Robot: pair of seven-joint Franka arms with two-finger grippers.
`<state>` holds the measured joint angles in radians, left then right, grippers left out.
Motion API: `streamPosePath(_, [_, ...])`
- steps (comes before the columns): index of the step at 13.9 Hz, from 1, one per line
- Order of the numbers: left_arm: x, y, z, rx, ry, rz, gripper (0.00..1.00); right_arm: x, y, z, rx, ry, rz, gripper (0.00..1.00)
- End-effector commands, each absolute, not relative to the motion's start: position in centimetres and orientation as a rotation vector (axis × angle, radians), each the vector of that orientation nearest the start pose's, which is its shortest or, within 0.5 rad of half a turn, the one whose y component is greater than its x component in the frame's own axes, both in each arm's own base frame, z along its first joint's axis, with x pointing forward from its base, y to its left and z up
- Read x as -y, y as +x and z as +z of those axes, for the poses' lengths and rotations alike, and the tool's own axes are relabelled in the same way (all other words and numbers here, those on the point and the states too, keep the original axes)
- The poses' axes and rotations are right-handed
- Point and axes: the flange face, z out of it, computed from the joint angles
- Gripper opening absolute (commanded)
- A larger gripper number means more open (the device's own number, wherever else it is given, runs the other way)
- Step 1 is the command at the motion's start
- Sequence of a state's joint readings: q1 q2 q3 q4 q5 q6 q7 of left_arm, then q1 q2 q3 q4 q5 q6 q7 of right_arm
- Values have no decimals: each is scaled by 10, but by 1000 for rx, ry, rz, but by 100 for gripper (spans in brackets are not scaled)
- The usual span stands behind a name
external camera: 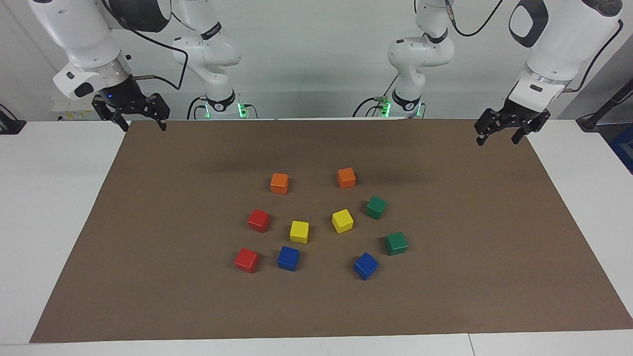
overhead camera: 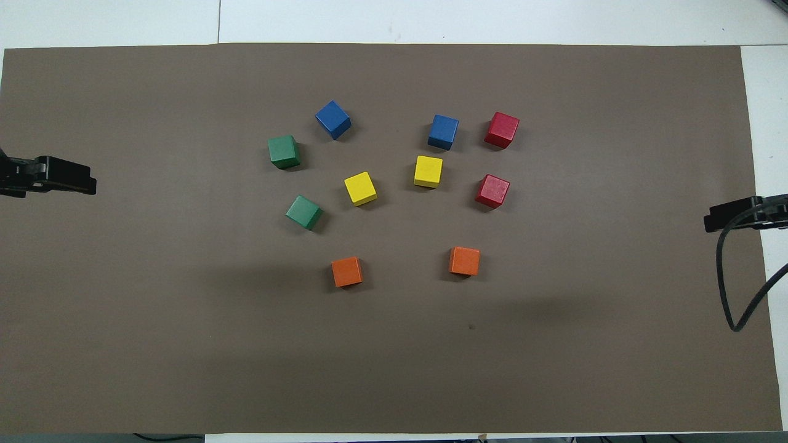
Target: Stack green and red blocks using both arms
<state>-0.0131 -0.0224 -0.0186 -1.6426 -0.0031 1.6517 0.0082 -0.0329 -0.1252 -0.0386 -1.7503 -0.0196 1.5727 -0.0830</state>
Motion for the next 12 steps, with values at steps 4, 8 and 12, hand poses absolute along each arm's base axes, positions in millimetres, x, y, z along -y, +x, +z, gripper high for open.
streamPosePath(4, [26, 539, 610, -91, -3160, 39, 100, -22, 519, 573, -338, -3135, -17, 100])
streamPosePath(8, [98, 526, 565, 95, -3170, -79, 100, -107, 556, 480, -550, -3097, -41, 100])
streamPosePath(12, [205, 522, 474, 77, -3171, -28, 100, -160, 572, 415, -462, -3107, -53, 100])
